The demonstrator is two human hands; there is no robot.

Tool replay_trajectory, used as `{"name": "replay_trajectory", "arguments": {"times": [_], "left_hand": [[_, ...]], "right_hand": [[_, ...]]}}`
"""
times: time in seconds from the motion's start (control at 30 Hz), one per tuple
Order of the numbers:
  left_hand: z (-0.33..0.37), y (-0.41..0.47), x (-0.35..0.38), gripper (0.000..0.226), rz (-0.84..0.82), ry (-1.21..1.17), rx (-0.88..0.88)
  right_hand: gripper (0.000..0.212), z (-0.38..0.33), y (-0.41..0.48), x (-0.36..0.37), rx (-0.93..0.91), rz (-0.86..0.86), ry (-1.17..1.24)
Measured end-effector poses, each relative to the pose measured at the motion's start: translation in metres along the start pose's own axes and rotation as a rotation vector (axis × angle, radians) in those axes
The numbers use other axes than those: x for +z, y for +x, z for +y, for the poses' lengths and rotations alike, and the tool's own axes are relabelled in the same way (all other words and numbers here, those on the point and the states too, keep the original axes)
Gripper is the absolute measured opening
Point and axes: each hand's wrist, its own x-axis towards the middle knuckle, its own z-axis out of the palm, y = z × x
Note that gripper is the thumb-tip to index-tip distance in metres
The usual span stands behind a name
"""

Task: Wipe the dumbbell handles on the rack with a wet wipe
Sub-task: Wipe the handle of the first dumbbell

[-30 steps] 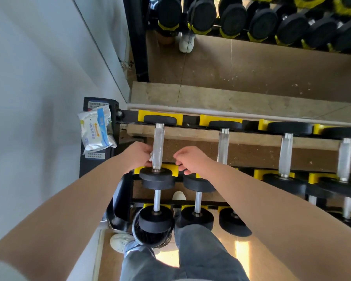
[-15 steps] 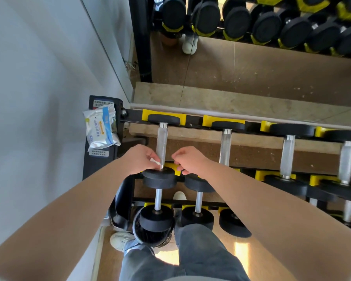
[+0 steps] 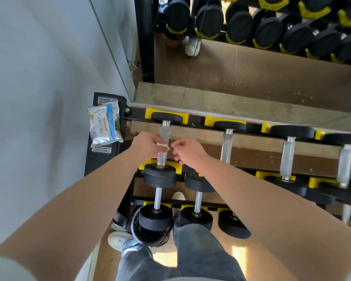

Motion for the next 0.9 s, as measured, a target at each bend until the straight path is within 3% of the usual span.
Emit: {"name": "replay_trajectory", "arguments": {"times": [0.07, 0.13, 0.17, 0.3, 0.37, 0.47, 0.63, 0.77, 0.9], "left_hand": [[-0.008, -0.009, 0.001, 0.021, -0.099, 0.202, 0.016], [-0.013, -0.016, 0.001, 0.022, -0.102, 0.252, 0.026], [-0.016, -0.017, 0.001, 0.022, -0.08, 0.17, 0.03], [-0.016, -0.021, 0.004, 0.019, -0.112, -0.569, -0.007], [-0.015, -0.021, 0.003, 0.019, -0.134, -0.694, 0.014], [-0.017, -0.019, 0.006, 0.016, -0.032, -0.629, 0.047], [-0.029, -0.009, 0.016, 0.029, 0.071, -0.46, 0.009], [-0.036, -0.006, 0.023, 0.043, 0.002, -0.363, -0.003], [-0.038, -0.006, 0.022, 0.032, 0.033, -0.465, -0.012]], "right_hand": [[0.018, 0.0, -0.002, 0.001, -0.002, 0.014, -0.001], [0.016, 0.0, -0.005, 0.002, -0.011, 0.01, 0.016], [0.016, 0.0, -0.007, 0.003, -0.024, -0.007, 0.027], [0.019, -0.001, -0.013, 0.008, -0.133, -0.055, 0.007], [0.015, -0.004, -0.015, 0.009, -0.139, -0.032, 0.1], [0.013, -0.006, -0.011, 0.007, -0.053, 0.001, 0.254], [0.019, -0.002, 0.011, 0.009, -0.003, 0.266, 0.379], [0.028, 0.0, 0.015, 0.009, -0.108, 0.349, 0.111], [0.028, 0.011, 0.016, 0.016, -0.065, 0.411, 0.026]]}}
